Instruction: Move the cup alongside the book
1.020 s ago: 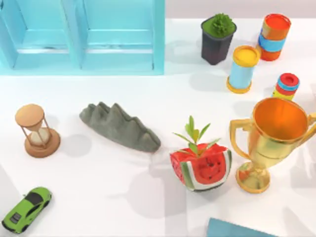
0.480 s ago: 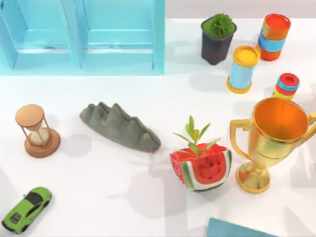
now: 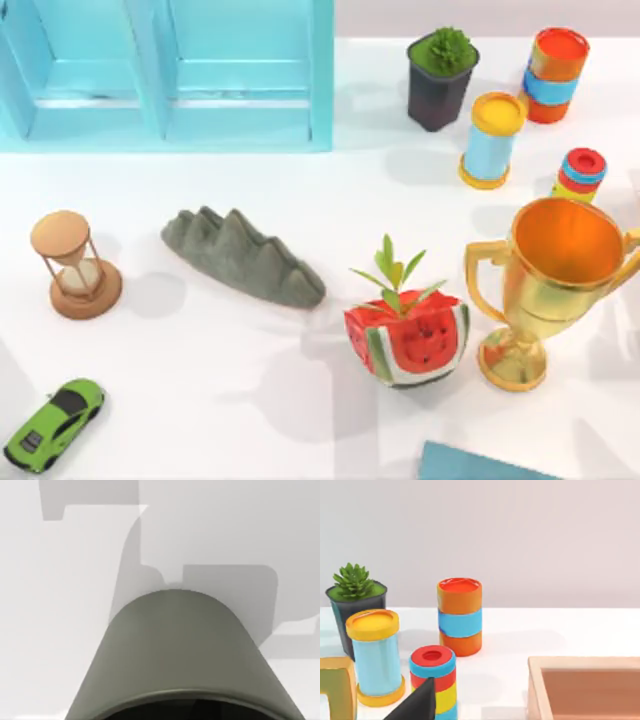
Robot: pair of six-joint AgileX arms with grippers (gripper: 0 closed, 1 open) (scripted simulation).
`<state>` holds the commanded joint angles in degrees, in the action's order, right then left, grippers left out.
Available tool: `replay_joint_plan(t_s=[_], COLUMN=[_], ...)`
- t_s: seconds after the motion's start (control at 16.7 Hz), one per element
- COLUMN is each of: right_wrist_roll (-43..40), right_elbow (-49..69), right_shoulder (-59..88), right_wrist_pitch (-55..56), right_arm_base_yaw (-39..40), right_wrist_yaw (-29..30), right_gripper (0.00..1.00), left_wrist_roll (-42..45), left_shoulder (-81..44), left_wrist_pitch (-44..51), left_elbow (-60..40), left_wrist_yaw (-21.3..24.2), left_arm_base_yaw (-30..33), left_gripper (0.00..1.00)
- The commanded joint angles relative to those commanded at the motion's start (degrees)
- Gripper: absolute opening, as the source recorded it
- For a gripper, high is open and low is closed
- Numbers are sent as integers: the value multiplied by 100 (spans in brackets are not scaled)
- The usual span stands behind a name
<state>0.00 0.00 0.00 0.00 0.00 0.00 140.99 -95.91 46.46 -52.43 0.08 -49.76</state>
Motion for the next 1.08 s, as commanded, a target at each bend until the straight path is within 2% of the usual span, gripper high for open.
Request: replay_joint_plan(t_s=[0.18, 0.24, 0.78, 1.08], right_wrist_roll=[0, 0, 0, 0], right_elbow=[0, 0, 0, 0], right_shoulder=[0, 0, 0, 0], right_wrist_pitch=[0, 0, 0, 0], right_arm_base_yaw=[0, 0, 0, 0], right_wrist_yaw=[0, 0, 0, 0], right_gripper=[100, 100, 100, 100], left_wrist_roll=[0, 0, 11, 27], left_shoulder=[0, 0, 17, 242], left_wrist_pitch=[0, 0, 17, 691], left_elbow=[0, 0, -17, -409], left_wrist_yaw=[0, 0, 6, -3], left_arm_base_yaw=[0, 0, 6, 10], left_gripper=[2, 0, 0, 0])
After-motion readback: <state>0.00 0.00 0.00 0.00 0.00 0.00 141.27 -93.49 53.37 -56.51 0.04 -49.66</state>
